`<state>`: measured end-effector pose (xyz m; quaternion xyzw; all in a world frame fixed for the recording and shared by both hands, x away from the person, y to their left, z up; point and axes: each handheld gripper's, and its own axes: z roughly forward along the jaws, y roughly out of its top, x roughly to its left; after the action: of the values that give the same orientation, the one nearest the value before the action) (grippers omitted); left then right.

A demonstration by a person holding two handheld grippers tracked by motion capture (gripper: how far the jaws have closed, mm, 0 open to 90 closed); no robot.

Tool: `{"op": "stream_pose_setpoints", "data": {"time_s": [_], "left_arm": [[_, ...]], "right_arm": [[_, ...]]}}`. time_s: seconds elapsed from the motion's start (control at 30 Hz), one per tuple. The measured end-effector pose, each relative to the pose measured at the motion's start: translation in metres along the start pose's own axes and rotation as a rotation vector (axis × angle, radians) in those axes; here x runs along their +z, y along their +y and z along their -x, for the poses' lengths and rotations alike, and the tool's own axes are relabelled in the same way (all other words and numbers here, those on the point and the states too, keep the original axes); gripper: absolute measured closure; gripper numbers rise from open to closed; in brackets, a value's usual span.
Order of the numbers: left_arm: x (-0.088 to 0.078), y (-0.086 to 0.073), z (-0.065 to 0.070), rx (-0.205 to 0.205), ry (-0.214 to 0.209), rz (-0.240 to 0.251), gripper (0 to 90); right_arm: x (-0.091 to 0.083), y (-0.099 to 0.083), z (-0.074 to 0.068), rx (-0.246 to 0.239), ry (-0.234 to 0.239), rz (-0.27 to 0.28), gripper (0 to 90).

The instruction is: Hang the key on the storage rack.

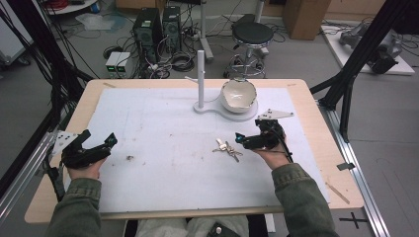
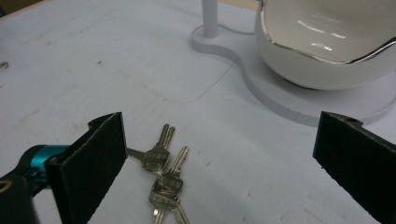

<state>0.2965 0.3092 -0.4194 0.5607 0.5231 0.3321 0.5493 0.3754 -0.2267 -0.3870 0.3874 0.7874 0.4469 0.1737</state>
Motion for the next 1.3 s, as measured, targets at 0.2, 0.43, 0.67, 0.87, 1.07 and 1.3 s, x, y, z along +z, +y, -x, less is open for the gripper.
{"op": "stream_pose_setpoints", "data": {"time_s": [0.2, 0.43, 0.67, 0.87, 1.07, 1.3], "left_arm": [[0.0, 0.0, 0.0, 0.001, -0.003, 0.001, 1.7], [0.0, 0.0, -0.001, -0.001, 0.0, 0.0, 1.7], [0.0, 0.0, -0.001, -0.004, -0.002, 0.002, 1.7], [0.001, 0.0, -0.002, -0.005, -0.002, 0.004, 1.7], [0.001, 0.0, -0.003, -0.009, -0.003, 0.005, 1.7], [0.002, 0.0, -0.003, -0.016, -0.005, 0.01, 1.7]], "right_arm": [[0.01, 0.003, -0.008, -0.039, 0.041, -0.06, 1.9], [0.022, 0.008, -0.014, -0.081, 0.076, -0.12, 2.0], [0.033, 0.011, -0.018, -0.081, 0.093, -0.176, 2.0], [0.041, 0.021, -0.024, -0.085, 0.093, -0.217, 2.0], [0.052, 0.022, -0.023, -0.07, 0.109, -0.265, 2.1], [0.066, 0.025, -0.025, -0.052, 0.111, -0.34, 4.1]]}}
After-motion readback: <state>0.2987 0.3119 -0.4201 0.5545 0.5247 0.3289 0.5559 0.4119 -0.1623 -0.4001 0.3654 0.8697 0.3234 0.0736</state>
